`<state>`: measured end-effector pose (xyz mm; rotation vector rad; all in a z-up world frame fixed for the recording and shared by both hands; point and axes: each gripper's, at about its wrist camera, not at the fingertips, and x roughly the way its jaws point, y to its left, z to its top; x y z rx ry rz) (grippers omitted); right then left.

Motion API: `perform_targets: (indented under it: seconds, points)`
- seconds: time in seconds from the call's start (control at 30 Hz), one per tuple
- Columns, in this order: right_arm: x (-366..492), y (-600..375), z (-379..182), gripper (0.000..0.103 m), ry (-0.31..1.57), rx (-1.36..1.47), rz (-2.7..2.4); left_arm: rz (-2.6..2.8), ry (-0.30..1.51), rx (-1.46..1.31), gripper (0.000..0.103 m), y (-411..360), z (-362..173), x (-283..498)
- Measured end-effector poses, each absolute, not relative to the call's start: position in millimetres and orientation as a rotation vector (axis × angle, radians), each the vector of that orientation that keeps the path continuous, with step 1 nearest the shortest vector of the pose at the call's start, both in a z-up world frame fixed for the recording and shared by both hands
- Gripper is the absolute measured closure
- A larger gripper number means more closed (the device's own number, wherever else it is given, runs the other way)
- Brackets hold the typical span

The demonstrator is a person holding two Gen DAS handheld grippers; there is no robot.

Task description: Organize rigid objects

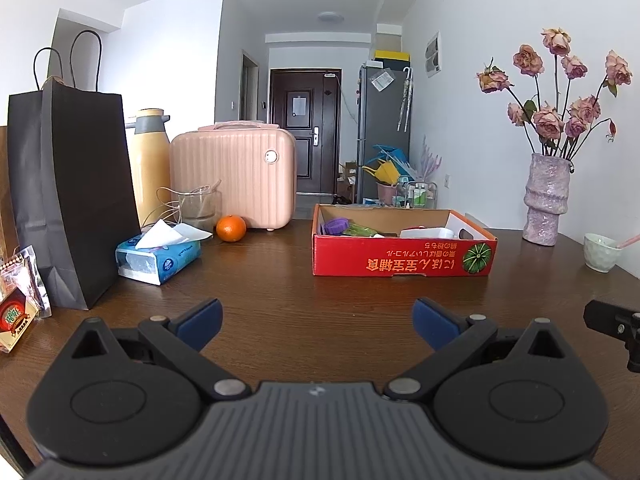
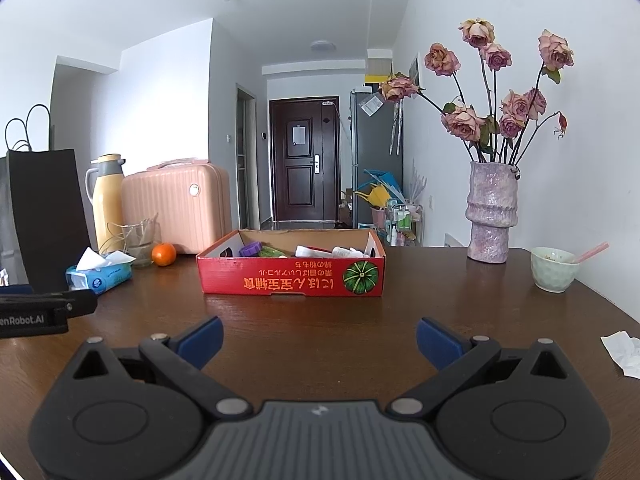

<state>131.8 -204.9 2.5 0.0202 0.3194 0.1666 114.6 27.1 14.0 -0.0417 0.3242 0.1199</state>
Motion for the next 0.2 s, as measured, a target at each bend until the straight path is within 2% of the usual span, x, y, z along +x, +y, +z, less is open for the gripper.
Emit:
perform_targets:
  seconds: [0.2]
  points:
    - [131.9,-204.7,2.4,0.0,0.321,0.02,0.166,0.112,0.324,-0.041,0.0,27.4,13.4,114.2]
